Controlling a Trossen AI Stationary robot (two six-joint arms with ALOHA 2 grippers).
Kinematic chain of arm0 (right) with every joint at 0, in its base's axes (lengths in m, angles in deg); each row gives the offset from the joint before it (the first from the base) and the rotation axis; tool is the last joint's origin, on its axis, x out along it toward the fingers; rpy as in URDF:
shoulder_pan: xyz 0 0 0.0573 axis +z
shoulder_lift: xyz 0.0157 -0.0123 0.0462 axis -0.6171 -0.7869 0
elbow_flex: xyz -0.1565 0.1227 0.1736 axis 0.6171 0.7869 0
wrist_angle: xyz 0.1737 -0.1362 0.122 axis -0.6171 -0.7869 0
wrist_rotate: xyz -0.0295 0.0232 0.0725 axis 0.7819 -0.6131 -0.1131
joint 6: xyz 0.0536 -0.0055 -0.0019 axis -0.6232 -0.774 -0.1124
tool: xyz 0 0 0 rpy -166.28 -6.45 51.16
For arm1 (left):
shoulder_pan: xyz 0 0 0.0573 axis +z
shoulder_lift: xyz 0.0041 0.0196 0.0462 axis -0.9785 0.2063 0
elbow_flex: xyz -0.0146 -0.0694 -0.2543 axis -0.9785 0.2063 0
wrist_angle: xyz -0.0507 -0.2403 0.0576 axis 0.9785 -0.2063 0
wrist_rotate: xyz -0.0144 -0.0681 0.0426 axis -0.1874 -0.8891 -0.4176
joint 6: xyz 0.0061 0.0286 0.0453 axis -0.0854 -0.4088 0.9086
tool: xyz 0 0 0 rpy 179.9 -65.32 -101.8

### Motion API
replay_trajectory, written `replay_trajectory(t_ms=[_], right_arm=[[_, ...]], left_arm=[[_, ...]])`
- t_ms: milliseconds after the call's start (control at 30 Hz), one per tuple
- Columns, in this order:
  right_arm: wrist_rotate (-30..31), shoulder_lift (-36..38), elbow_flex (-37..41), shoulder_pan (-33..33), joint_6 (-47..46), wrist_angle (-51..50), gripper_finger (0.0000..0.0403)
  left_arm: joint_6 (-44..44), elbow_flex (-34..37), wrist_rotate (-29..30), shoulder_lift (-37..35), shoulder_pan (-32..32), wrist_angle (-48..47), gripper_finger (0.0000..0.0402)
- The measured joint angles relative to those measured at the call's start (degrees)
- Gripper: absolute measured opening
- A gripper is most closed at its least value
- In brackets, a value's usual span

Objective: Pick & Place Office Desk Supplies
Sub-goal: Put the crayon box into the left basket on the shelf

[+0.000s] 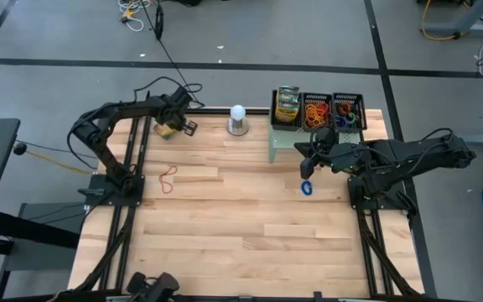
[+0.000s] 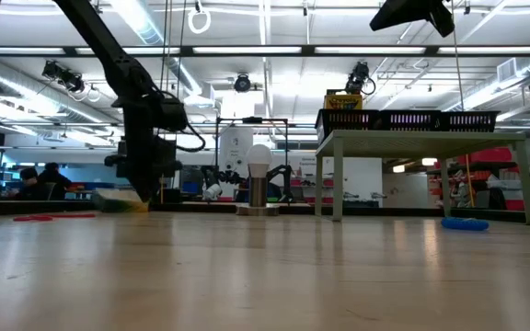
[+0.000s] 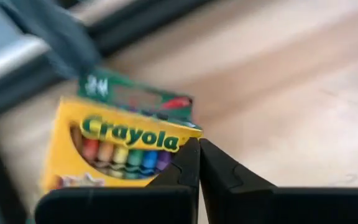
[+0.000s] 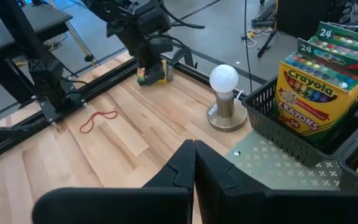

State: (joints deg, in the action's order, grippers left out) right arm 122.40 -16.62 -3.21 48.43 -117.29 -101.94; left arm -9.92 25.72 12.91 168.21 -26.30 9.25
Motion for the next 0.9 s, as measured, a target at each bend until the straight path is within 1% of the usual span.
replay_trajectory(t_ms=[167, 267, 433, 533, 600, 667, 733, 900], right_arm=[[0.0, 0.0, 0.0, 0.0, 0.6, 0.0, 0.0007], [0.0, 0.0, 0.0, 0.0, 0.9, 0.1, 0.0007], [0.0, 0.0, 0.0, 0.0, 1.8, 0.1, 0.0007], [0.0, 0.0, 0.0, 0.0, 2.0, 0.3, 0.0007], [0.0, 0.0, 0.0, 0.0, 2.2, 0.6, 0.0007], [-0.4, 0.0, 0.0, 0.0, 2.4, 0.9, 0.0007], [-0.4, 0.0, 0.0, 0.0, 2.4, 0.8, 0.0007], [-0.6, 0.0, 0.0, 0.0, 2.4, 0.8, 0.0007]], left_arm=[[-3.0, 0.2, -6.3, -2.4, -3.2, -1.3, 0.0004], [-4.7, 0.2, -7.7, -2.6, -6.1, -3.0, 0.0003], [-9.3, 0.2, -10.8, -2.7, -13.2, -3.0, 0.0003], [-11.0, 0.1, -11.1, -2.8, -17.2, -2.8, 0.0003], [-12.1, 0.1, -11.0, -3.3, -18.6, -3.6, 0.0003], [-12.6, 0.1, -11.0, -4.2, -18.3, -4.0, 0.0010], [-11.6, 0.1, -10.7, -5.3, -16.4, -5.0, 0.0023], [-4.1, -0.1, -10.3, -6.4, -8.0, -8.1, 0.0078]])
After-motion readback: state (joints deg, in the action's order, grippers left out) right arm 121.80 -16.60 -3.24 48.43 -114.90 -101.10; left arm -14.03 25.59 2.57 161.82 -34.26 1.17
